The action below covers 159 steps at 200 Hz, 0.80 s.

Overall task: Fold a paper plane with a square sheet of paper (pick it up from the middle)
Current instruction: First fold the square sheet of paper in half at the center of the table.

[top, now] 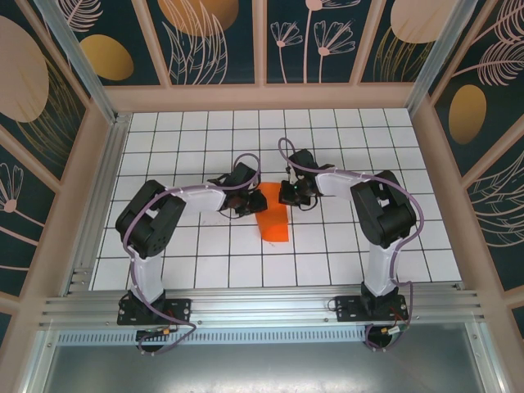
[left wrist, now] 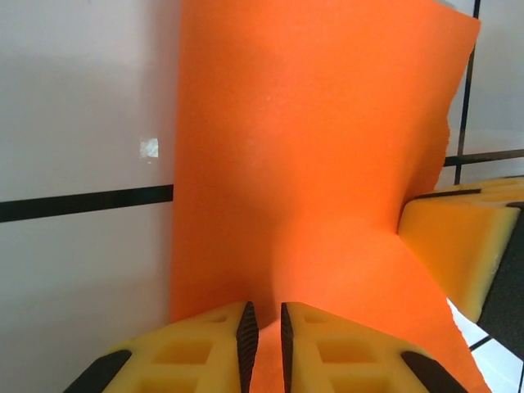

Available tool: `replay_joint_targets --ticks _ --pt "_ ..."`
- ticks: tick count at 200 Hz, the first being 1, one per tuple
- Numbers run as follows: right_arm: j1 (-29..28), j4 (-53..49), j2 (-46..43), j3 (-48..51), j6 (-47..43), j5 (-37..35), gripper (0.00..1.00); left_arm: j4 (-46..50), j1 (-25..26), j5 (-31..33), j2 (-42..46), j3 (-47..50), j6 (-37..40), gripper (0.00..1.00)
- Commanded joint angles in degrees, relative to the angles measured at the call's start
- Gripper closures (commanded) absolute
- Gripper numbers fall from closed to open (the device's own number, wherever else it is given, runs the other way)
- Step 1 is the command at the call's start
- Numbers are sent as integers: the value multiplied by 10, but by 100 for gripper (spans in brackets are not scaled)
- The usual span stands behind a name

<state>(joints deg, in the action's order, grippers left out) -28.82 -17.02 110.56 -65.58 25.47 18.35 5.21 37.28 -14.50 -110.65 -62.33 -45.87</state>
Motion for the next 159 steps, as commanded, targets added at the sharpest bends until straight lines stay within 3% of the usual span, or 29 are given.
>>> replay_joint_targets --ticks 1,47,95,159 --pt "13 -47 66 42 -2 -85 94 54 -17 11 -1 59 29 77" --pt "16 -35 68 47 -3 -62 94 9 -36 -21 11 114 40 80" --pt "17 16 -10 -10 -11 67 92 10 -36 -14 -11 114 41 87" --pt "5 -15 -55 0 -16 139 91 17 -36 0 -27 106 29 90"
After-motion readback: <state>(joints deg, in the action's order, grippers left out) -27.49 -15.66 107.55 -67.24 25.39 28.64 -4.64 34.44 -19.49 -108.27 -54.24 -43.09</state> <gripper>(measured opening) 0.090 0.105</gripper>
